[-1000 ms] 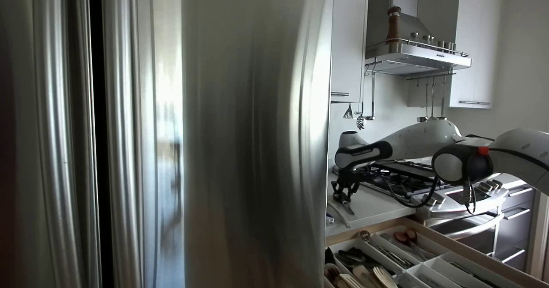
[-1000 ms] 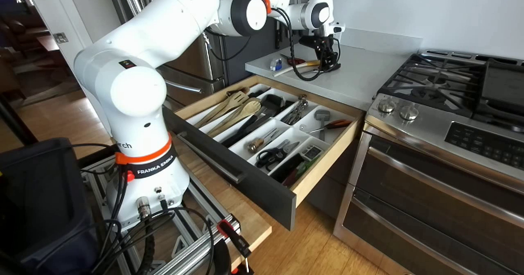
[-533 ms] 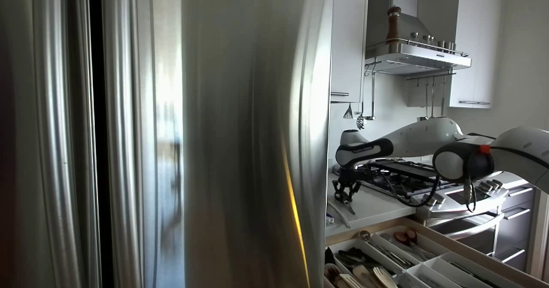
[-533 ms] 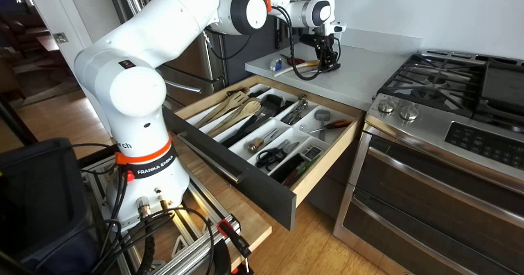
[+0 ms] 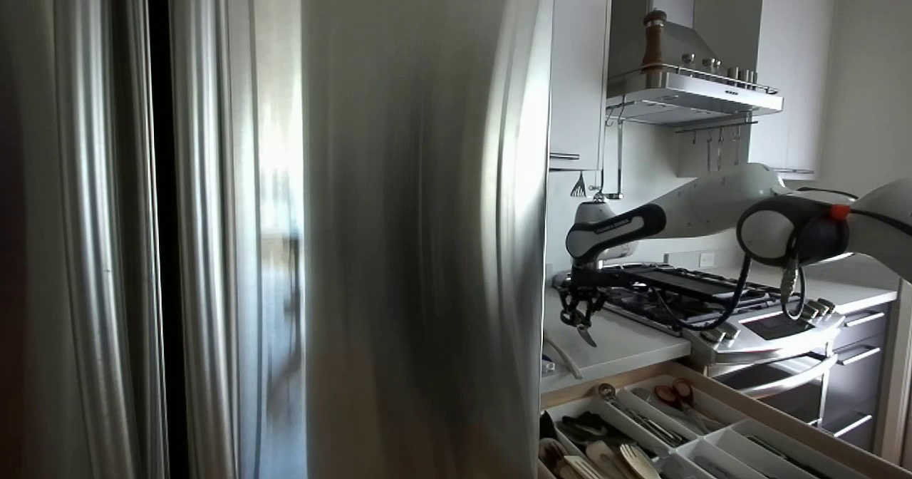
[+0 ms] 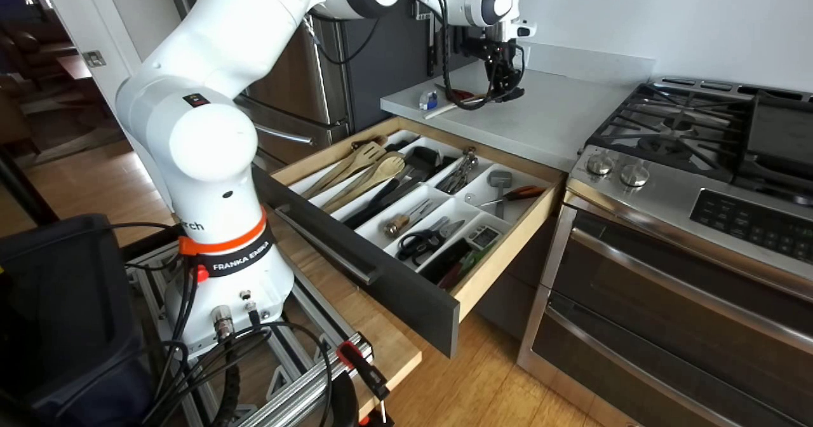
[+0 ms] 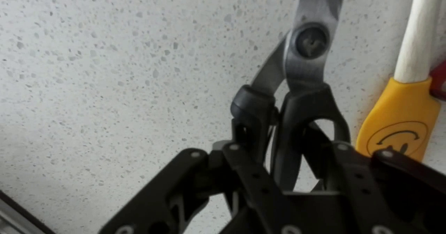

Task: Put the black pair of scissors in the drawer

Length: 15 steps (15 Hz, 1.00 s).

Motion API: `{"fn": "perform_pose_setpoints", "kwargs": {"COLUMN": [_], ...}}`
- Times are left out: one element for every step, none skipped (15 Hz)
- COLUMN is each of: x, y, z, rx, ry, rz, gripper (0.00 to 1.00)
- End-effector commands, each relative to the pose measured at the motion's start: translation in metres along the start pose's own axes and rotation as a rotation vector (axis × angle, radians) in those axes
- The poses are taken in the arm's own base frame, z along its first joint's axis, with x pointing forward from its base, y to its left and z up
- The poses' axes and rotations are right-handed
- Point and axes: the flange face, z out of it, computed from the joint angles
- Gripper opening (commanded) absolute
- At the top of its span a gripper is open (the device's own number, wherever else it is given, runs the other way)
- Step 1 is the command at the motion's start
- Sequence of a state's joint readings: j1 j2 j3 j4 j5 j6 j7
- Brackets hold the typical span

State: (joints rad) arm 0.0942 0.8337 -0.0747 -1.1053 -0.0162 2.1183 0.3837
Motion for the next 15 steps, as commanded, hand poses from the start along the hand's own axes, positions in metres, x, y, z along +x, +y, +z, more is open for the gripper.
{"fn": "perform_pose_setpoints", "kwargs": {"x": [-0.025, -0.03, -0.036, -0.042, -0.048, -0.055, -0.061, -0.069, -0.076, -0.083, -0.092, -0.1, -0.109, -0.118, -0.128], "y": [0.01, 0.011, 0.013, 0.015, 0.017, 0.021, 0.025, 0.032, 0.04, 0.051, 0.061, 0.071, 0.082, 0.094, 0.106], "z": [-0.011, -0.013, -0.014, -0.014, -0.014, -0.014, -0.014, -0.015, -0.015, -0.017, -0.019, -0.021, -0.025, -0.027, -0.03], "rx": [0.026, 0.033, 0.038, 0.041, 0.043, 0.043, 0.048, 0.051, 0.051, 0.045, 0.044, 0.039, 0.034, 0.029, 0.026], "ry": [0.025, 0.041, 0.054, 0.067, 0.082, 0.094, 0.104, 0.104, 0.104, 0.1, 0.092, 0.081, 0.072, 0.063, 0.049], "rz": [0.075, 0.109, 0.135, 0.16, 0.187, 0.212, 0.24, 0.28, 0.317, 0.364, 0.4, 0.425, 0.454, 0.48, 0.507], "gripper": [0.18, 0.18, 0.18, 0.18, 0.18, 0.18, 0.18, 0.18, 0.18, 0.18, 0.18, 0.18, 0.18, 0.18, 0.18]}}
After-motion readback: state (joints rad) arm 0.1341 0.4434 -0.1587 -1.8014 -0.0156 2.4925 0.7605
